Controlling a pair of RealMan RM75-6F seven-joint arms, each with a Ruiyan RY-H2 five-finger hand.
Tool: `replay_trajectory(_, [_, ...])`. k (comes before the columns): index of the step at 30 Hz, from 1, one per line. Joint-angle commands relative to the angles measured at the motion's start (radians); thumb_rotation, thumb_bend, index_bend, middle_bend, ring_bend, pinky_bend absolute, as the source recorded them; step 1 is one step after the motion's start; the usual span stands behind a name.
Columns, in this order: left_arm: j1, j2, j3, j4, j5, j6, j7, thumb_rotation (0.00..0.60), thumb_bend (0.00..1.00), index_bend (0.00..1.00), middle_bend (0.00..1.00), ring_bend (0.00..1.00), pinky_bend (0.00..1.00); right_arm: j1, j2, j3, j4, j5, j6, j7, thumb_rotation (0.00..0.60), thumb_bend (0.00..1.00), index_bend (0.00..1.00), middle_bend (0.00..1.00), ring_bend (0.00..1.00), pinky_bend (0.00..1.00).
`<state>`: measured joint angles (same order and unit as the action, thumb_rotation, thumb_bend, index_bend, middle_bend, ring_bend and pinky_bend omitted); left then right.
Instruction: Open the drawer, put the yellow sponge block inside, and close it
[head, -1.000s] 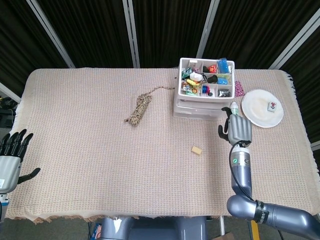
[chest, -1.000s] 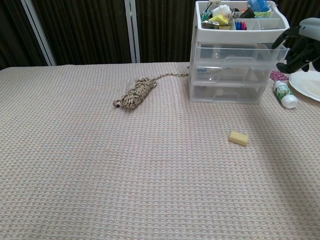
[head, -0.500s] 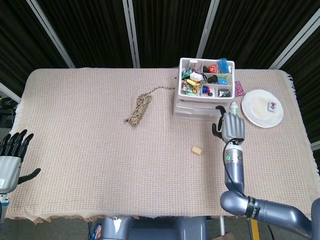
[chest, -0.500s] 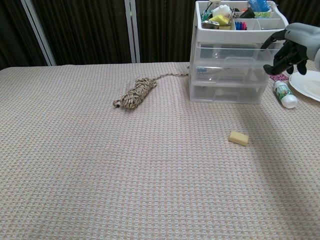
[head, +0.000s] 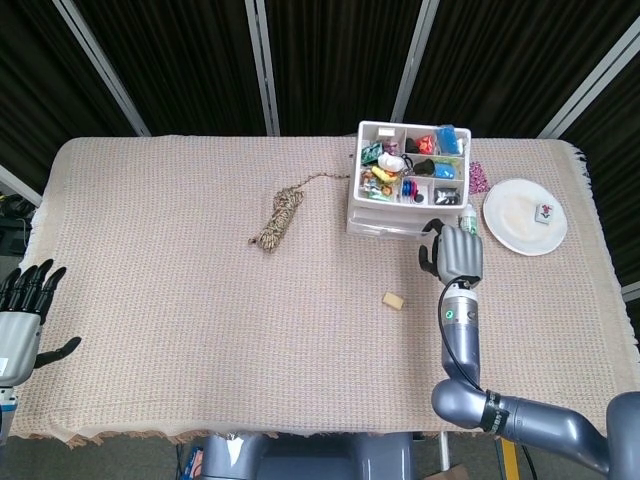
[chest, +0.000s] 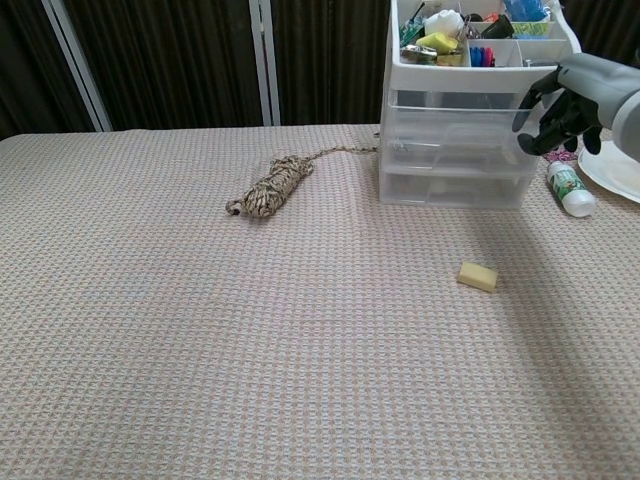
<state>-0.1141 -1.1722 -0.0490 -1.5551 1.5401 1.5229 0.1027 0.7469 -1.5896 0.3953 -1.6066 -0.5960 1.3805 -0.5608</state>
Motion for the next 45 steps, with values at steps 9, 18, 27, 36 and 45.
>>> replay_trajectory(9, [0.001, -0.002, 0.001, 0.000, 0.003, 0.003, 0.005, 0.600, 0.15, 0.04, 0.00, 0.00, 0.00, -0.030, 0.031, 0.005, -0.055, -0.032, 0.021, 0.014, 0.600, 0.39, 0.46, 0.70, 0.70, 0.75])
replay_trajectory(18, [0.001, -0.003, 0.000, -0.002, 0.000, 0.003, 0.010, 0.600, 0.15, 0.04, 0.00, 0.00, 0.00, -0.065, 0.061, -0.015, -0.114, -0.046, 0.027, 0.021, 0.600, 0.39, 0.46, 0.70, 0.70, 0.75])
replay_trajectory(27, [0.001, -0.003, 0.000, -0.003, 0.000, 0.003, 0.011, 0.600, 0.15, 0.04, 0.00, 0.00, 0.00, -0.103, 0.084, -0.038, -0.151, -0.069, 0.034, 0.037, 0.600, 0.39, 0.46, 0.70, 0.70, 0.75])
replay_trajectory(36, [0.001, -0.003, 0.000, -0.003, 0.001, 0.003, 0.010, 0.600, 0.15, 0.04, 0.00, 0.00, 0.00, -0.133, 0.095, -0.058, -0.179, -0.101, 0.036, 0.055, 0.600, 0.39, 0.46, 0.70, 0.70, 0.75])
replay_trajectory(45, [0.001, -0.004, -0.001, -0.003, -0.001, 0.003, 0.015, 0.600, 0.15, 0.04, 0.00, 0.00, 0.00, -0.146, 0.099, -0.069, -0.206, -0.137, 0.043, 0.058, 0.600, 0.38, 0.40, 0.69, 0.69, 0.75])
